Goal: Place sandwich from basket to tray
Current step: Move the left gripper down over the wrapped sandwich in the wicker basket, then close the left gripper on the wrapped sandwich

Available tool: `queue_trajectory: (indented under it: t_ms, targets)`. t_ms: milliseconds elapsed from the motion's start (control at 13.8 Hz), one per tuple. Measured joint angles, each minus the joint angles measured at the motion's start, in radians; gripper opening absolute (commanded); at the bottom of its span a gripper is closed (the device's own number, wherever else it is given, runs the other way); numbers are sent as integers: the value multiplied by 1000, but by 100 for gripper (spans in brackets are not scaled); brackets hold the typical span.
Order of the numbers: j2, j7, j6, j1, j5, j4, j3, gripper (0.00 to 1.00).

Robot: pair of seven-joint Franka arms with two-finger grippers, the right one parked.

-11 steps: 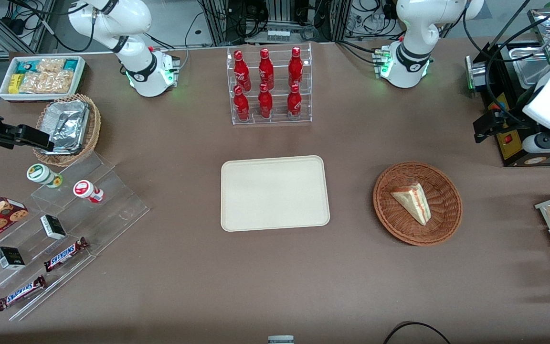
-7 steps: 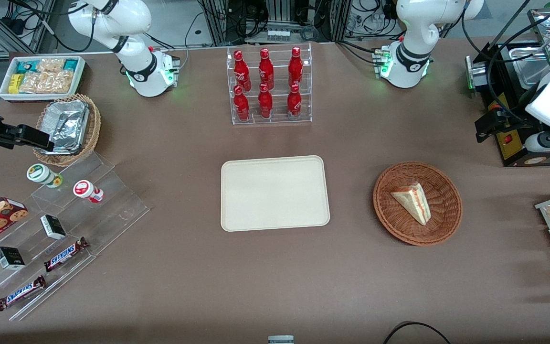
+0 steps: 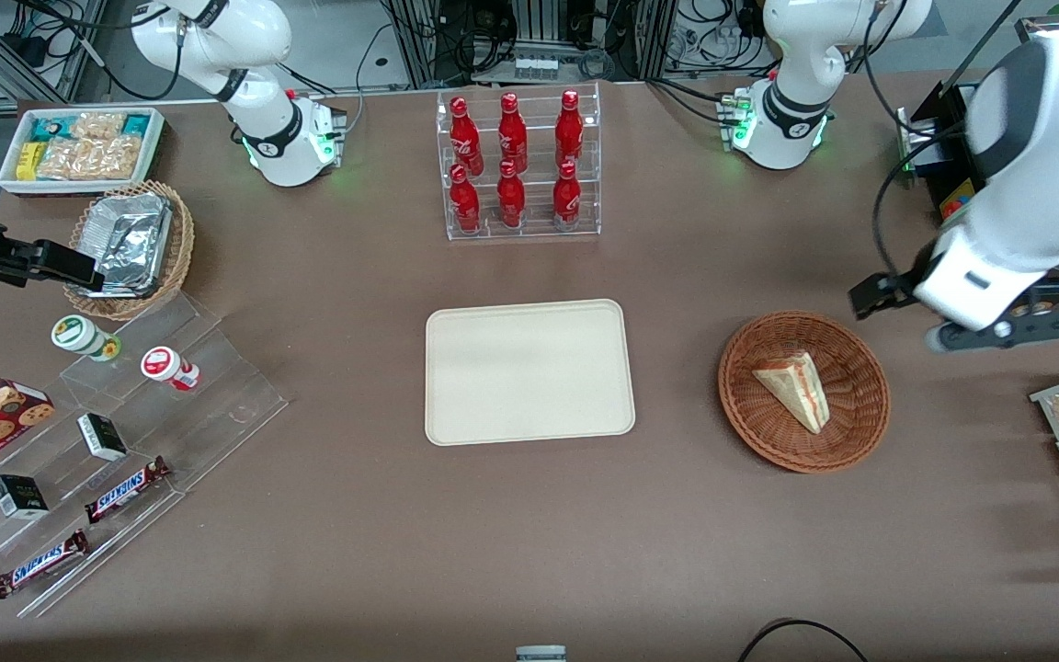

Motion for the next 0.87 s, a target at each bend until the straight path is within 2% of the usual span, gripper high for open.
queue_trajectory:
  t_ms: [582, 873]
  targets:
    - [4, -461, 493, -2, 24, -365, -32, 100]
    - [43, -541, 585, -2, 24, -439, -36, 100]
